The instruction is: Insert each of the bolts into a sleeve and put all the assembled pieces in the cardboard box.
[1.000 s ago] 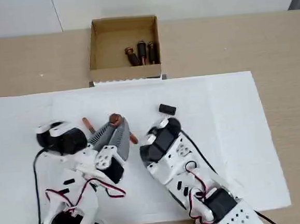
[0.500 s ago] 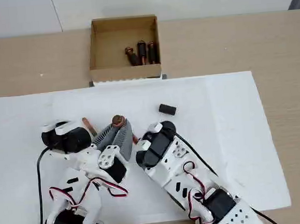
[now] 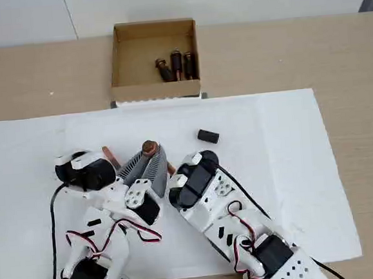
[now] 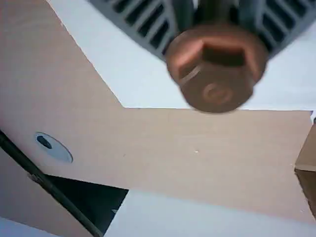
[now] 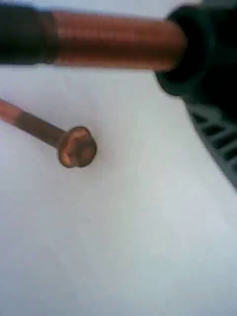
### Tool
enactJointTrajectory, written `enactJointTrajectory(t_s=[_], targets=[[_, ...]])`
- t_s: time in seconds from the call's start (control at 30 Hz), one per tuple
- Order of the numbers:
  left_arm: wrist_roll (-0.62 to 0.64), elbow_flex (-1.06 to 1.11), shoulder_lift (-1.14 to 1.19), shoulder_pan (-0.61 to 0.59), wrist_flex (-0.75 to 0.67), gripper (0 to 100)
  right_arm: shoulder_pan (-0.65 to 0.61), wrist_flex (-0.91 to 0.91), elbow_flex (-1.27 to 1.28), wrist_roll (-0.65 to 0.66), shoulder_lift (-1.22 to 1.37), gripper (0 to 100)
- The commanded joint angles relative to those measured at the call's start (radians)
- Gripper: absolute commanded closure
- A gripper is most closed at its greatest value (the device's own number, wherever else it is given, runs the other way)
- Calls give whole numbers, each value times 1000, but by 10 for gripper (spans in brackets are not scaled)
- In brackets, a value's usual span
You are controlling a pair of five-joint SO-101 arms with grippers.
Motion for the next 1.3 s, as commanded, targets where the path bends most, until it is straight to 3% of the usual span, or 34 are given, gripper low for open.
enactJointTrajectory(t_s=[0.0, 0.37, 0.63, 0.9, 1.27], targets=[[5, -2, -9, 55, 46, 995, -10, -38, -55, 12, -10, 996], [2, 1, -8, 106, 212, 995, -8, -38, -98, 14, -10, 996], [-2, 44, -9, 104, 253, 994, -8, -38, -101, 55, -10, 996], [-69, 42, -9, 98, 253, 824, -7, -38, -103, 55, -10, 996], [-144, -68, -6, 37, 255, 819, -5, -38, -100, 55, -10, 996]])
